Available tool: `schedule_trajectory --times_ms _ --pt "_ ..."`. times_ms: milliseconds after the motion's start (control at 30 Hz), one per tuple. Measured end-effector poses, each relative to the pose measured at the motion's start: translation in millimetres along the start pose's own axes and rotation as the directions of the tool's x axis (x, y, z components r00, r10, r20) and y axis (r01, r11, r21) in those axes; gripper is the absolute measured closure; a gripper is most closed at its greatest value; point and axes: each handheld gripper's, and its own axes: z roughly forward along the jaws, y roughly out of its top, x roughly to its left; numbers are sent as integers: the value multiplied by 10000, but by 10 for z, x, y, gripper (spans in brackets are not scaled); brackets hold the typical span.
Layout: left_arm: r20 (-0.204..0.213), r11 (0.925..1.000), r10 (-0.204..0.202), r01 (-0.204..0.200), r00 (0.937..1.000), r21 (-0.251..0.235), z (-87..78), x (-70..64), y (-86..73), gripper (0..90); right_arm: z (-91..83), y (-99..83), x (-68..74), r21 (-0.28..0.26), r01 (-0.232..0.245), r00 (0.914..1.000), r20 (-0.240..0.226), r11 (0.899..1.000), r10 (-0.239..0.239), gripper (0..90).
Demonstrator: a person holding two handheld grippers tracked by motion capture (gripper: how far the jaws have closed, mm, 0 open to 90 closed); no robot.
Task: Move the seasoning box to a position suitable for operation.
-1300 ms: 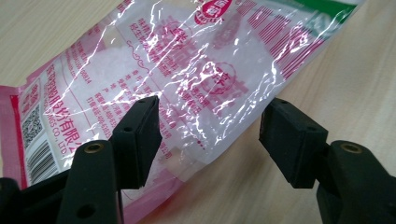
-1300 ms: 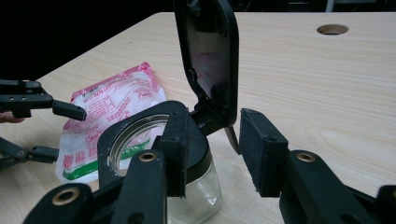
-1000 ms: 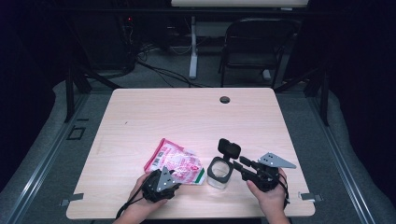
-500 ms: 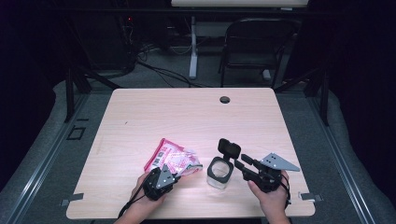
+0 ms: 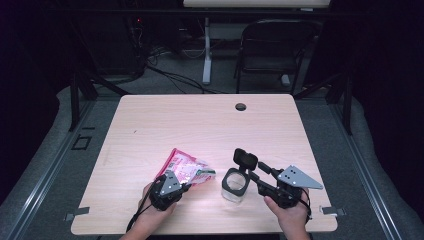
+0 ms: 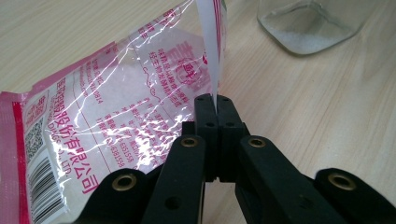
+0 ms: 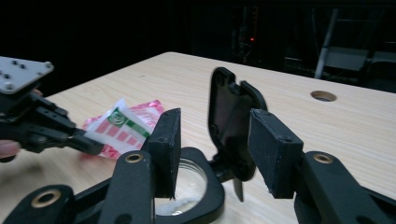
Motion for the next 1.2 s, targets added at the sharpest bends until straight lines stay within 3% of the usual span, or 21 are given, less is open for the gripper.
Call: schedule_trajectory --times_ms 133,333,467,600,633,700,833,933,1067,1200 --pt "9 9998 -86 86 10000 -189 -35 22 11 900 8 3 20 79 -311 9984 -476 9995 314 570" --pt "-40 9994 -63 61 10000 -352 -150 50 24 900 99 91 118 13 128 9931 -1167 9999 -125 634" --pt "81 9985 -79 83 9999 -542 -217 53 35 900 259 133 208 634 567 9809 -1896 9964 -438 661" --pt "186 9982 -13 24 9998 -598 -247 43 37 900 484 125 320 1259 1056 9652 -2517 9864 -712 651" --pt "206 9981 -21 33 9998 -618 -251 40 35 900 484 125 320 1259 1056 9652 -2517 9864 -712 651" --pt "178 9979 -8 20 9998 -646 -265 42 23 900 656 113 382 1564 1394 9572 -2741 9778 -926 637" --pt "94 9966 -208 214 9997 -794 -308 64 -24 900 853 128 428 1856 1667 9515 -2878 9684 -1086 628" --pt "35 9953 -301 303 9995 -917 -335 79 -60 900 928 148 443 1938 1714 9483 -2984 9660 -1084 627" --pt "-98 9903 -674 657 9977 -1228 -414 138 -133 900 1128 232 537 2071 1944 9334 -3397 9588 -1158 599" --pt "-159 9877 -832 804 9964 -1341 -458 172 -183 900 1240 269 621 2157 2146 9270 -3521 9526 -1291 571"
